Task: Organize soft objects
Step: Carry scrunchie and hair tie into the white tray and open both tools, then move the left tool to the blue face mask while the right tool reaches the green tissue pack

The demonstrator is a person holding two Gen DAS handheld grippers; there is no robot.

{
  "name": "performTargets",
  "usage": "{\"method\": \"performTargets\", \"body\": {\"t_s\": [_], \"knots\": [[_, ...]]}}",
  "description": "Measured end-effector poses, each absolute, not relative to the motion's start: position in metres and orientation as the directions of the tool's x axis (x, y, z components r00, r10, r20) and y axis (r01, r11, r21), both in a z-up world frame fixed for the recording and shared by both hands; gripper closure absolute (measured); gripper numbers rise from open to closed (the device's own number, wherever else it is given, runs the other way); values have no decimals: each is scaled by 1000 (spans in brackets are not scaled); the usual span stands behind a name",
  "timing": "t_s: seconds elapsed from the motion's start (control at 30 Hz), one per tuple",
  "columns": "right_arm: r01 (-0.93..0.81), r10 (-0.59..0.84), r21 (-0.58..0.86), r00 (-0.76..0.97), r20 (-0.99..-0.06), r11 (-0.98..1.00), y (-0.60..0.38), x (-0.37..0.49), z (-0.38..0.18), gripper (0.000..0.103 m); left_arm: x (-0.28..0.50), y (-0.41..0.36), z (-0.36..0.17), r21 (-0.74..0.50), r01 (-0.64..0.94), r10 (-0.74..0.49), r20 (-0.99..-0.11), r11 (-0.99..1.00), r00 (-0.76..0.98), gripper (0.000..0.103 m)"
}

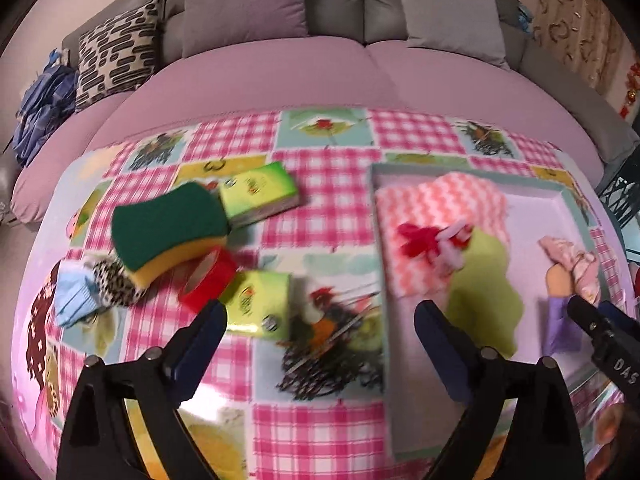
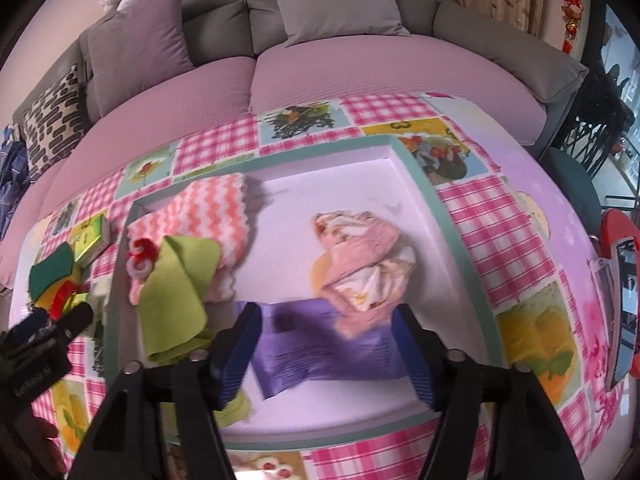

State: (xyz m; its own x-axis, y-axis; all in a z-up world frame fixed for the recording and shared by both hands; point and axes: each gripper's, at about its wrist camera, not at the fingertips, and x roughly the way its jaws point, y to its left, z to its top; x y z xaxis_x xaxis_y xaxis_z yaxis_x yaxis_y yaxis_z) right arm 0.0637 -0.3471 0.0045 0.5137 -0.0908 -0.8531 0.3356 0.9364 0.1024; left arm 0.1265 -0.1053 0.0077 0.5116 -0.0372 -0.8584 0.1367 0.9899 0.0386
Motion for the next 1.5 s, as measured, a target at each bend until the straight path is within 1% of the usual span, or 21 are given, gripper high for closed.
{"method": "performTargets", "body": {"t_s": [0.13,0.3,0.37,0.53,0.8,0.87,0.97,1.07,1.17,1.33,1.5], "knots": [[331,-80,113,517,-852,937,-338,61,5,19,125,-92,7,31,108,-29,-859,994,510,8],[341,-75,115,496,-865,933,-330,56,5,15,124,-84,9,22,100,-33,-857,995,513,7],[339,-71,120,501,-862,933,-328,53,10,0,123,-81,11,15,95,-36,-857,995,515,7],[334,-115,78,521,-846,939,-323,48,26,0,122,-78,14,9,95,-43,-851,995,523,7],[337,-78,154,585,-807,929,-323,52,18,0,129,-67,16,10,85,-37,-840,996,542,7],[338,-86,150,593,-800,929,-320,55,17,0,133,-61,19,12,78,-33,-831,997,555,7],[299,-84,133,613,-786,945,-309,62,19,0,140,-47,25,-11,64,-46,-812,998,582,7],[255,-61,134,634,-771,958,-296,68,26,0,146,-33,32,4,55,-31,-792,998,610,5],[236,-64,126,660,-748,964,-281,73,37,0,150,-10,41,18,20,1,-778,1000,628,5],[147,18,163,688,-726,976,-249,83,44,0,151,47,52,-6,-73,43,-760,997,649,5],[46,80,152,681,-728,987,-208,92,42,0,149,101,47,12,-162,111,-781,987,615,5]]}}
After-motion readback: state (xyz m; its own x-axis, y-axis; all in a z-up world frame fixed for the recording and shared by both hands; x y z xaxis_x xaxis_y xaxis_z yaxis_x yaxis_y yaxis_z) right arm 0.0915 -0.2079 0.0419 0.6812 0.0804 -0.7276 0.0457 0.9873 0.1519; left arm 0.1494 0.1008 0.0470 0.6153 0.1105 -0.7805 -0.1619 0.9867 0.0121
